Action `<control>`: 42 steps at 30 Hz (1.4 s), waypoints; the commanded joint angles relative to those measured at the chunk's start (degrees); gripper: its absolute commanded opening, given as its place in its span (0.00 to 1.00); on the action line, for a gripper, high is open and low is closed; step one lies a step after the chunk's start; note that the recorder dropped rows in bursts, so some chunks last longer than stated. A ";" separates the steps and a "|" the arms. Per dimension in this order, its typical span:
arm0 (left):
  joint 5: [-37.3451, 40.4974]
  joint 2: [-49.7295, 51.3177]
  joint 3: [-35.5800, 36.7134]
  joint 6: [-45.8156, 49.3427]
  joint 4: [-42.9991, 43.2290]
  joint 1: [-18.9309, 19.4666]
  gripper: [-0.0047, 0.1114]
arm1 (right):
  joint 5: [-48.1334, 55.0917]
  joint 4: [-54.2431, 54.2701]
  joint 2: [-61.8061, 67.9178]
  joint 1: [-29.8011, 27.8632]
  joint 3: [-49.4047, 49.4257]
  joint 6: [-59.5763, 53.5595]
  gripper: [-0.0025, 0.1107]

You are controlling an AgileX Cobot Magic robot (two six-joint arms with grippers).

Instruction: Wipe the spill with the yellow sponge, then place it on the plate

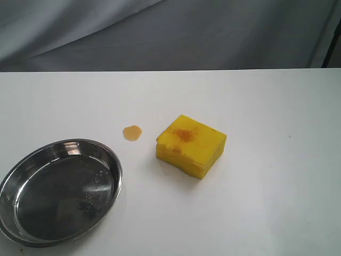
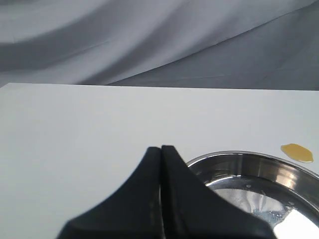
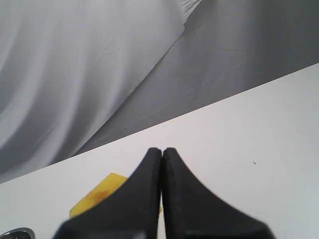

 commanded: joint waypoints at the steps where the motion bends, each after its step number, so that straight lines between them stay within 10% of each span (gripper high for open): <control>1: -0.15 -0.14 0.26 -0.27 2.38 -0.37 0.04 | -0.47 -0.60 -0.15 0.09 0.21 -0.09 0.02; 42: 0.08 -0.14 0.26 -0.27 2.38 -0.37 0.04 | -8.60 -0.50 -0.15 0.09 0.21 -0.09 0.02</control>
